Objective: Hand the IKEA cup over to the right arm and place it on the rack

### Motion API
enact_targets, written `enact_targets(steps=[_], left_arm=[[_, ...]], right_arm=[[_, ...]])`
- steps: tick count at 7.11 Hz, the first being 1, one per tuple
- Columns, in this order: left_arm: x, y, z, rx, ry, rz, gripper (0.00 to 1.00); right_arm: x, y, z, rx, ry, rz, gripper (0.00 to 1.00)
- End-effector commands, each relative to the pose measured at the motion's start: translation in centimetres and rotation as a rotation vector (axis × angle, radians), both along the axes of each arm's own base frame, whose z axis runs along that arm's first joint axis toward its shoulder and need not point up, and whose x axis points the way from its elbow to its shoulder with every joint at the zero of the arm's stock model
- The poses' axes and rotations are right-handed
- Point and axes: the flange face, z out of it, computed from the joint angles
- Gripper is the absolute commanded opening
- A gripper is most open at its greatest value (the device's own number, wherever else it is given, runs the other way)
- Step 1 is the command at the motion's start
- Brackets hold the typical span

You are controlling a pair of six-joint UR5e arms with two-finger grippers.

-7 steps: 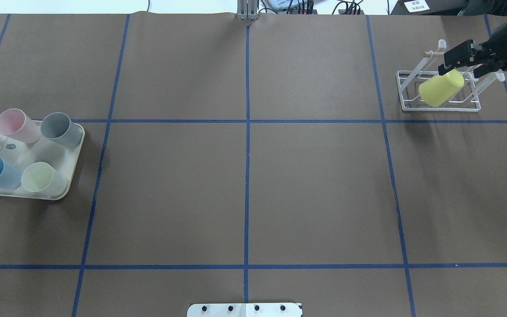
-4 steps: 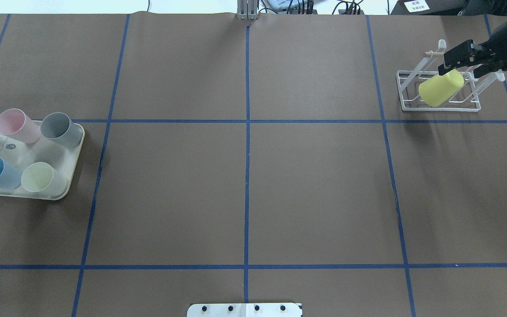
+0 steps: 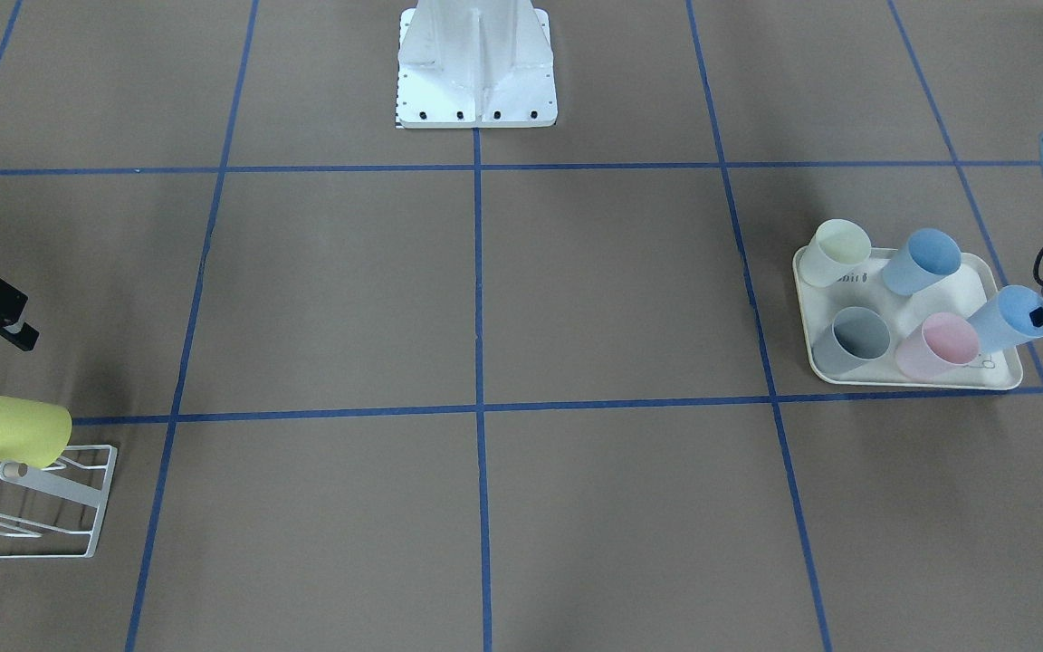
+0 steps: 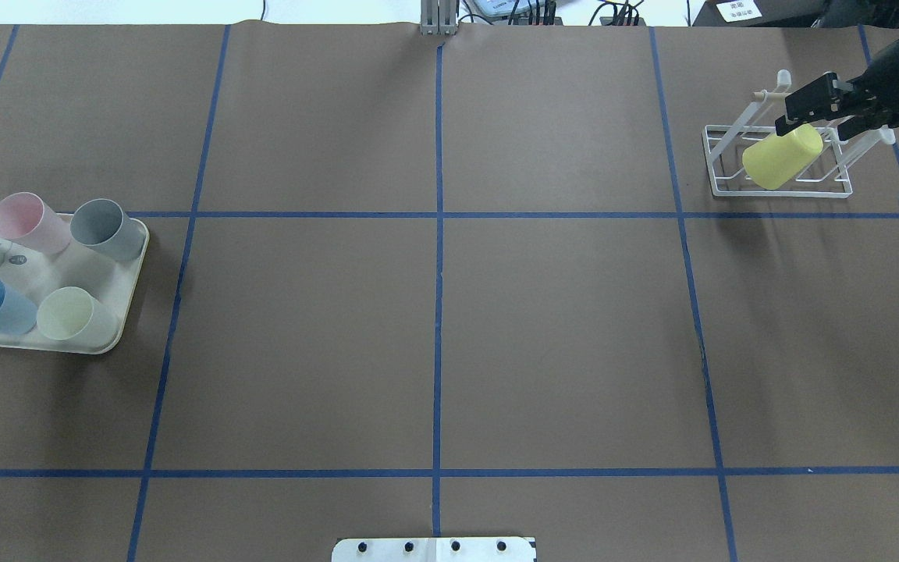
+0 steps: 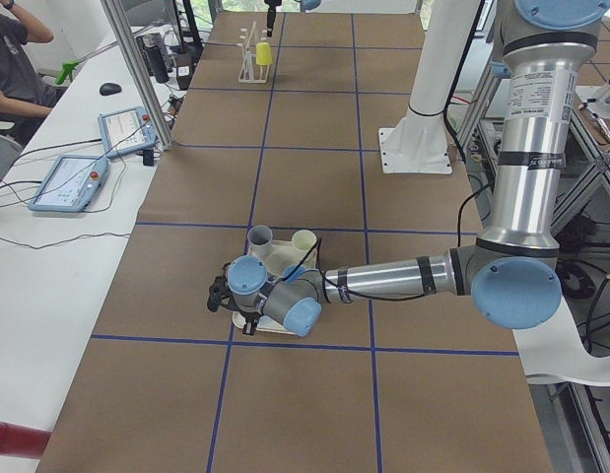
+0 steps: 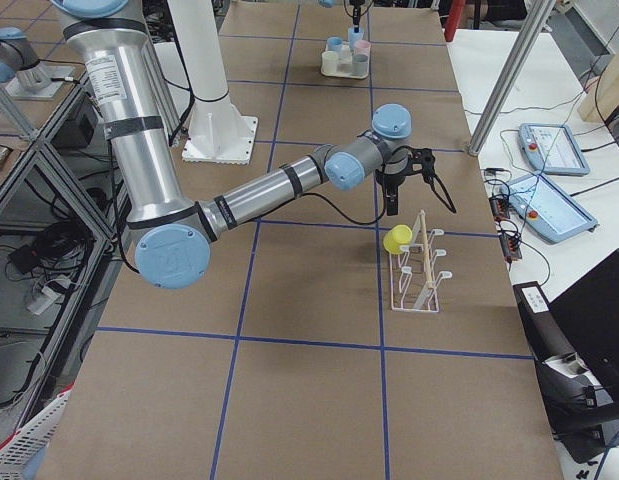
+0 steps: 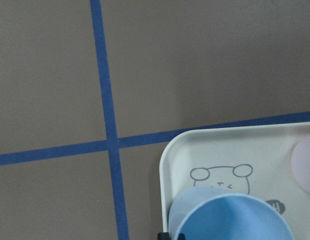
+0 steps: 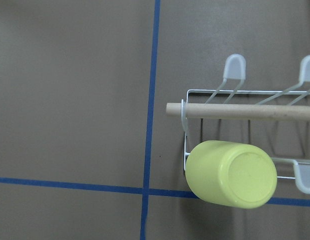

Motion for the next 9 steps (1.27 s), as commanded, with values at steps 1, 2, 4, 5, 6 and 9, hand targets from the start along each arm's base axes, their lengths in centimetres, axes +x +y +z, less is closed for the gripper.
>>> enact_targets(steps=[1,2,4,5,6,9], left_arm=[[-6.2,-0.2,-4.3,0.026,0.069,-0.092,0.00],[-7.1,0.0,-6.6,0.045,0.079,-0.110,0.00],[-6.5,1.9,-10.6,-0.074,0.181,-0.193,0.00],[-5.9,2.4,-14.8,-0.116,0.281,-0.214,0.00],[-3.5,2.5,-18.8,-0.185,0.356,-0.227,0.00],[7.1,0.8,-30.0,-0.285,0.517,-0.144,0.00]], right_arm=[[-0.7,0.4,-0.9,-0.030,-0.020,0.030,0.99],[-1.2,0.8,-2.2,-0.037,-0.045,0.054,0.99],[-2.6,2.1,-4.2,-0.056,-0.153,0.114,0.99],[-4.0,3.3,-5.8,-0.068,-0.269,0.153,0.99],[-4.4,4.3,-6.6,-0.091,-0.358,0.183,0.99],[-5.3,7.2,-9.4,-0.144,-0.621,0.199,0.99]])
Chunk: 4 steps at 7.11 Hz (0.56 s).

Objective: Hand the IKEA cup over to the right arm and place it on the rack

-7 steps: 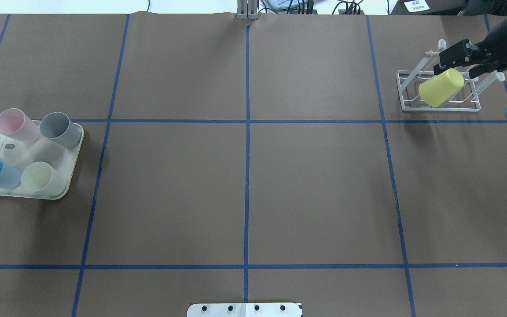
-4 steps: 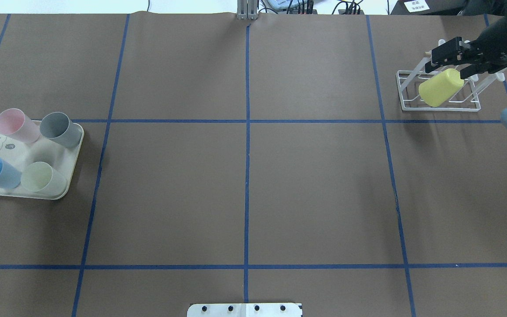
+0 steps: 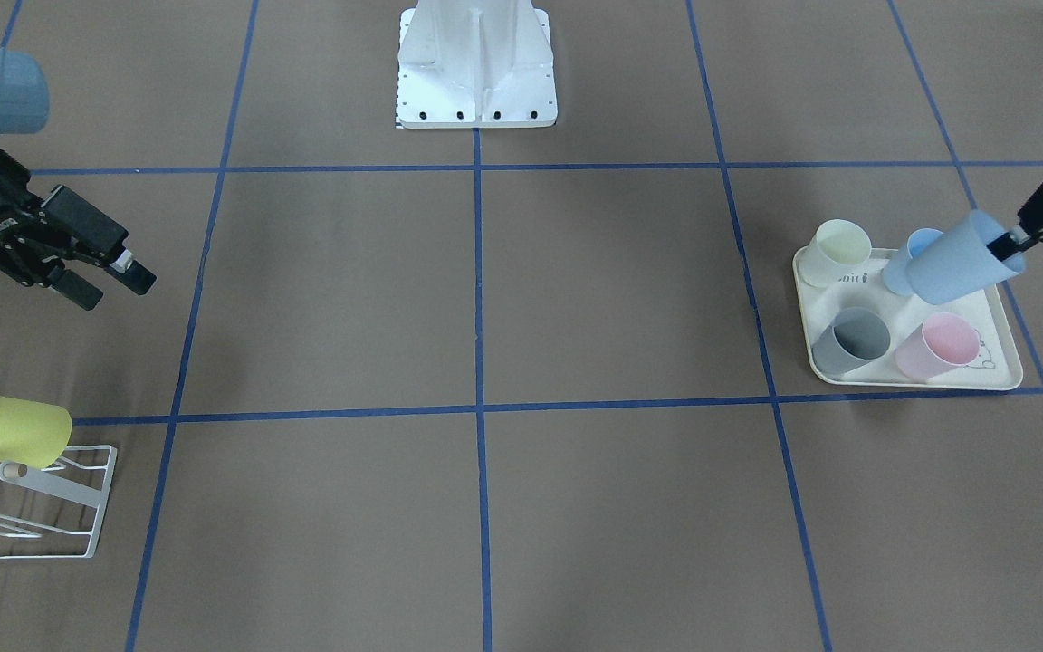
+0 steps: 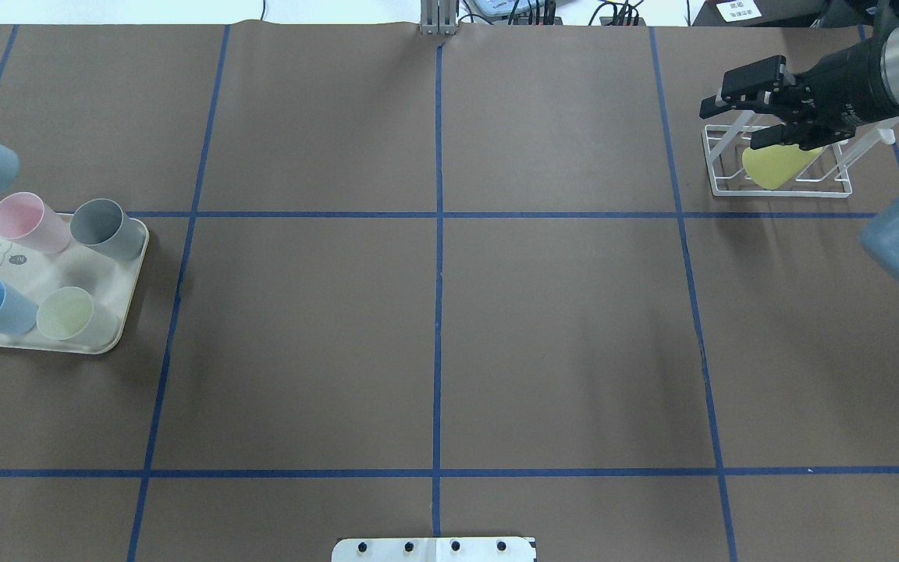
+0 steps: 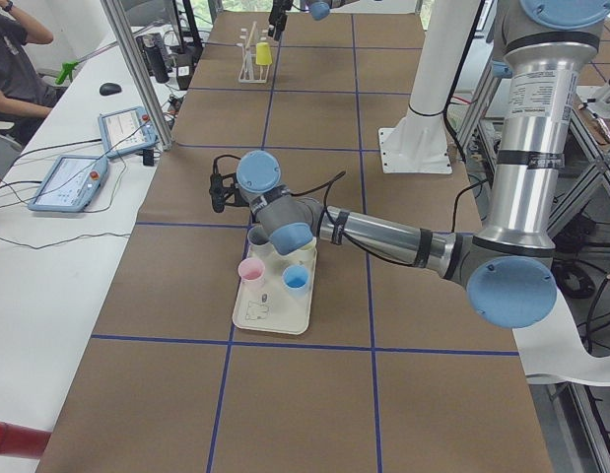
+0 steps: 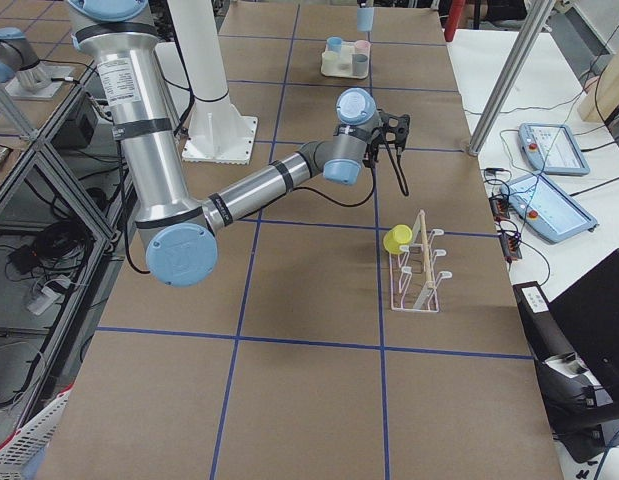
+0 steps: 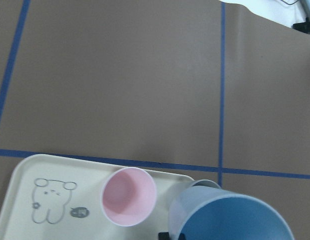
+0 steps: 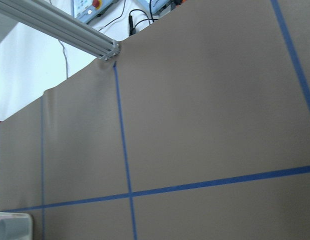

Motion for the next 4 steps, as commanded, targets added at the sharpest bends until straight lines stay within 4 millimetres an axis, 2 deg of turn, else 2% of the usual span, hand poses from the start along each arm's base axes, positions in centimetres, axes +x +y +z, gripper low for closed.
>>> enact_targets(steps=[1,2,3,4], left_arm=[[7.5,-0.9,-9.3,-0.048,0.126,0.056,0.00],[11.3,-1.0,-13.6,-0.067,0.183,0.027,0.00],[17.3,1.1,-16.7,-0.083,0.266,0.045,0.00],[20.8,2.6,-19.6,-0.090,0.365,0.010,0.00]], right_arm=[[-1.1,2.5,-1.8,0.004,-0.168,-0.025,0.98],[-1.9,3.5,-2.6,0.008,-0.224,-0.050,0.98],[-2.2,4.2,-3.5,0.008,-0.280,-0.065,0.98],[-2.9,5.0,-4.5,-0.002,-0.334,-0.090,0.98]])
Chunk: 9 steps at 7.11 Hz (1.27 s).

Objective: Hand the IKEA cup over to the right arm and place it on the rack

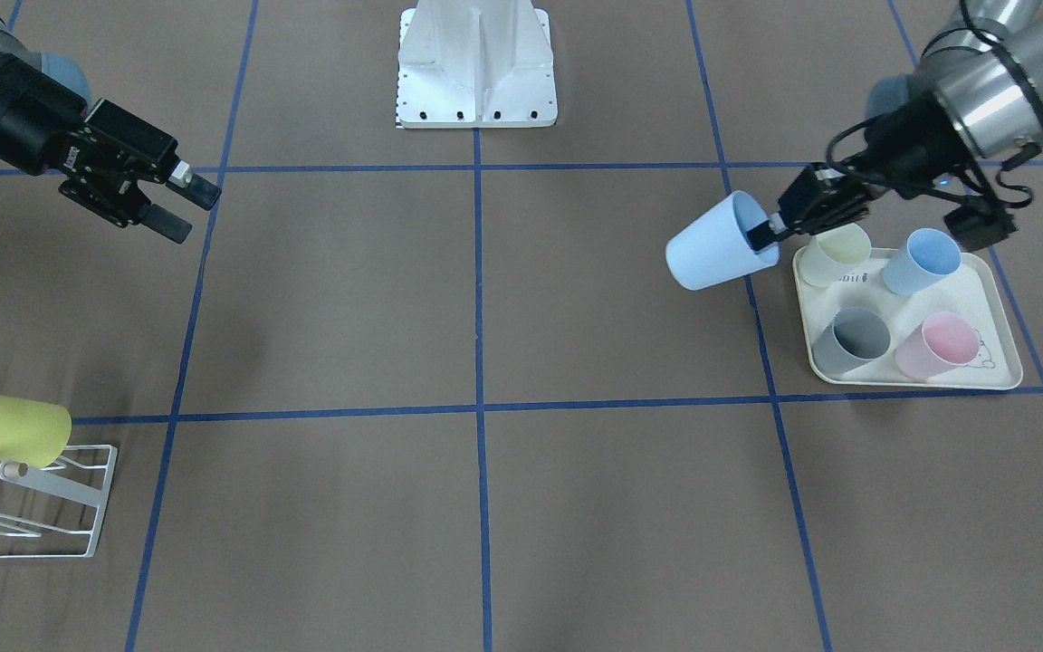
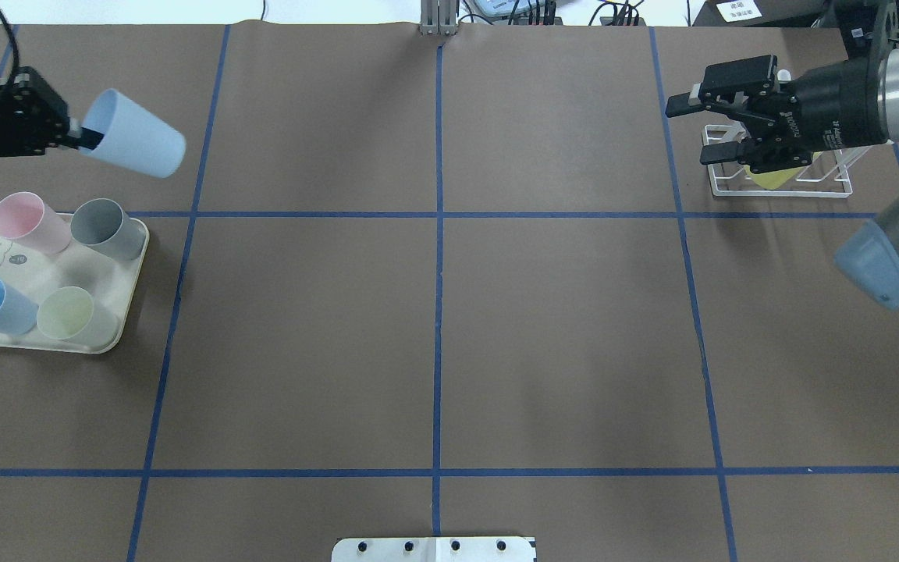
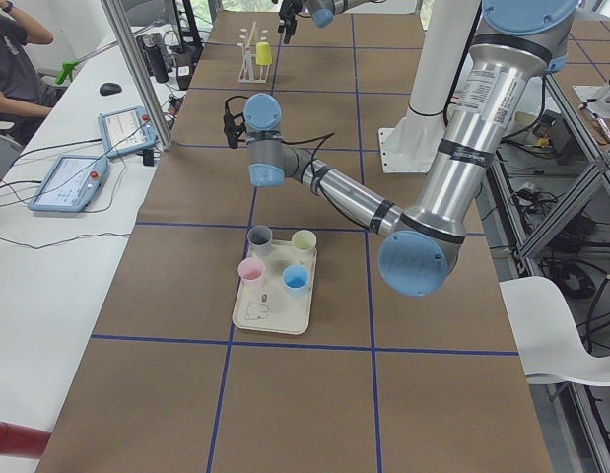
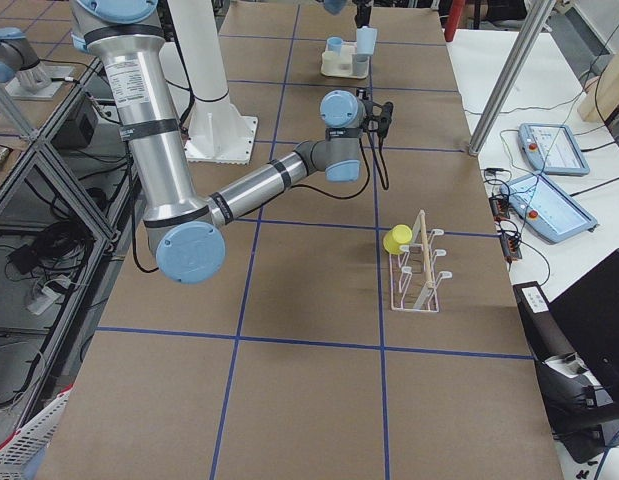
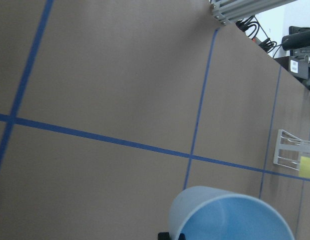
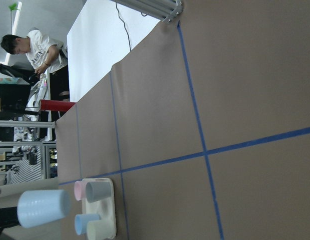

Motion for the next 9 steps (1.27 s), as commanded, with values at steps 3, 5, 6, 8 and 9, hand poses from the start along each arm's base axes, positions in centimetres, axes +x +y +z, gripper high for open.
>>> enact_targets(steps=[3,5,6,8,9], left_arm=[[9.5,6.2,-9.2,-0.152,0.436,-0.031,0.00],[10.5,8.6,-9.7,-0.214,0.627,-0.014,0.00],[10.0,8.9,-9.6,-0.246,0.694,-0.004,0.00],[11.9,10.1,-7.9,-0.268,0.803,0.031,0.00],[12.7,10.9,-7.8,-0.283,0.845,0.048,0.00]], right_arm=[[-2.5,3.3,-4.3,0.003,-0.213,-0.085,0.96],[-5.4,6.5,-5.0,-0.018,-0.460,-0.076,0.96],[-5.9,7.2,-5.3,-0.006,-0.505,-0.072,0.96],[-6.7,8.4,-6.2,0.013,-0.554,-0.105,0.97],[-7.1,8.5,-7.4,-0.023,-0.594,-0.113,0.97]])
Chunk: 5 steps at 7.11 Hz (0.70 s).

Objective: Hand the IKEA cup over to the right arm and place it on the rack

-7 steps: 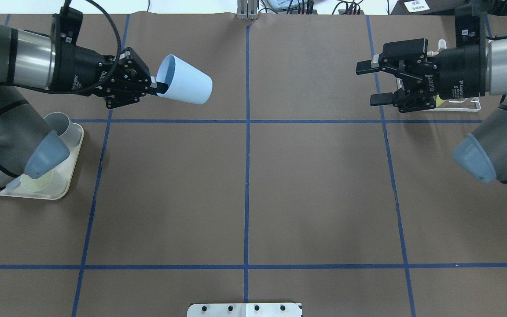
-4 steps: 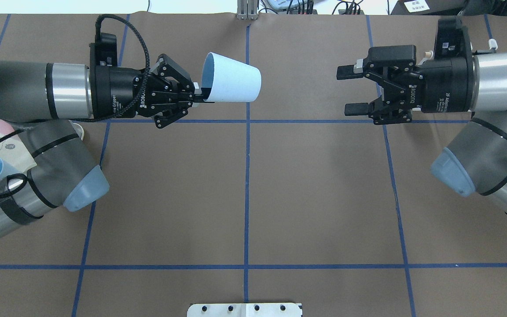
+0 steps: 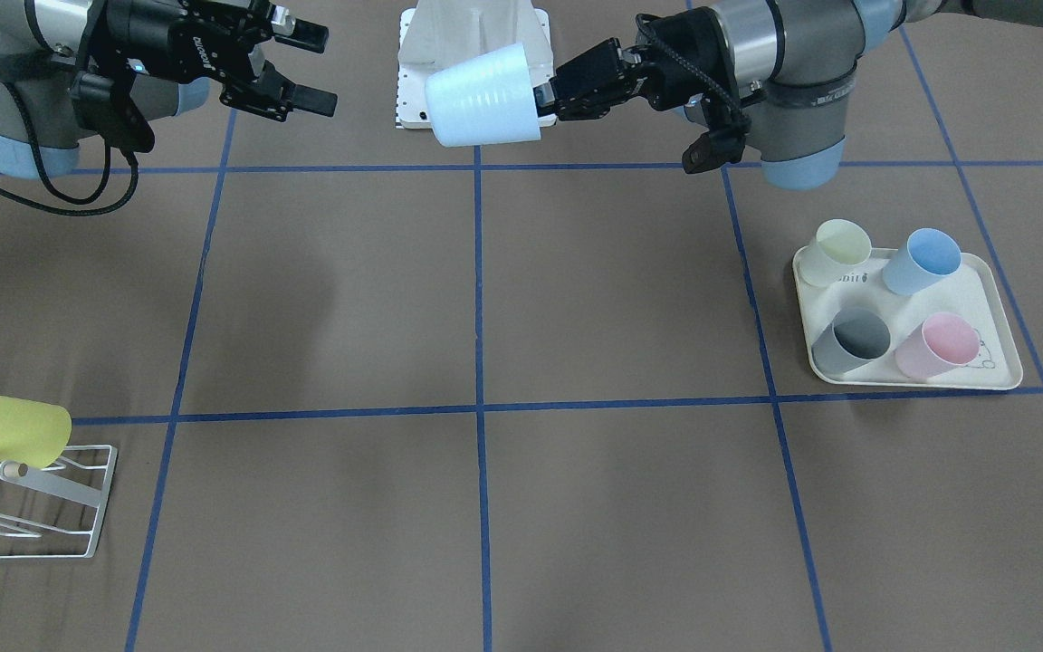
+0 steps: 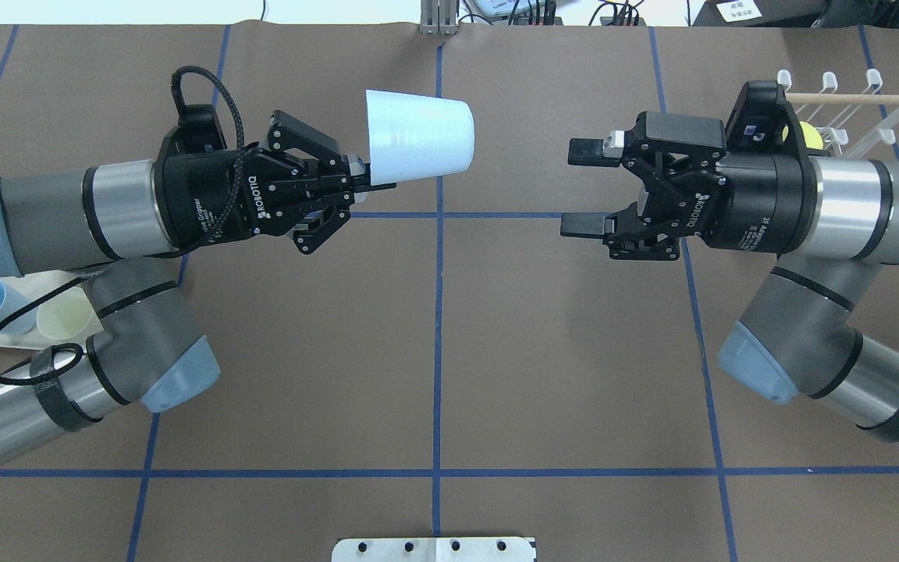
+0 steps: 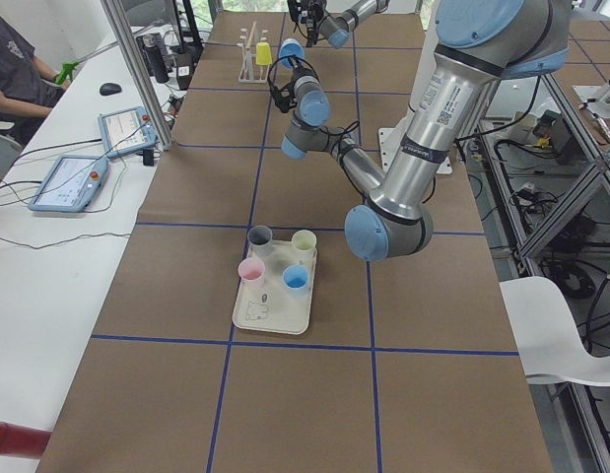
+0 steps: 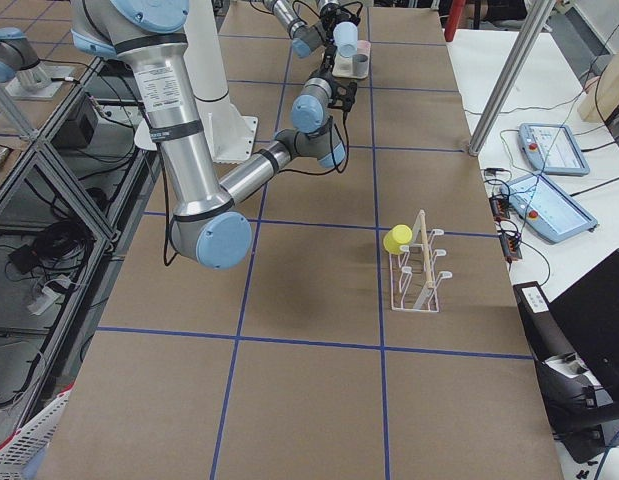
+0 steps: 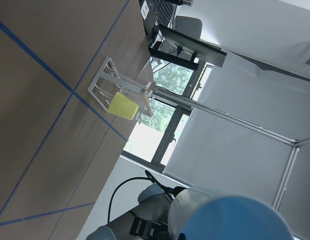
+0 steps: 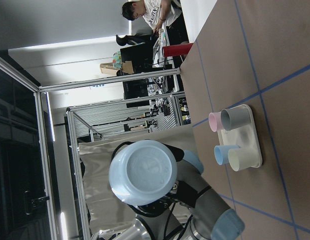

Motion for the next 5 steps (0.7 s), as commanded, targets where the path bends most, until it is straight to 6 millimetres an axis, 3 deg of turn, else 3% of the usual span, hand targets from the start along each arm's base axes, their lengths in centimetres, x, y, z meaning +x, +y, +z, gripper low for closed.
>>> enact_targets(steps=[1,3,5], left_arm=[[1.6,1.6,-0.4,-0.013,0.079,0.038,0.00],[3.4,3.6,-2.2,-0.004,0.112,0.082,0.00],[4.6,4.4,-2.7,-0.005,0.120,0.099,0.00]], right_arm=[[-0.8,0.6,-1.4,-0.029,-0.056,-0.016,0.97],[-1.2,0.9,-1.4,-0.031,-0.060,-0.023,0.97],[-1.9,1.4,-1.6,-0.039,-0.070,-0.030,0.96]])
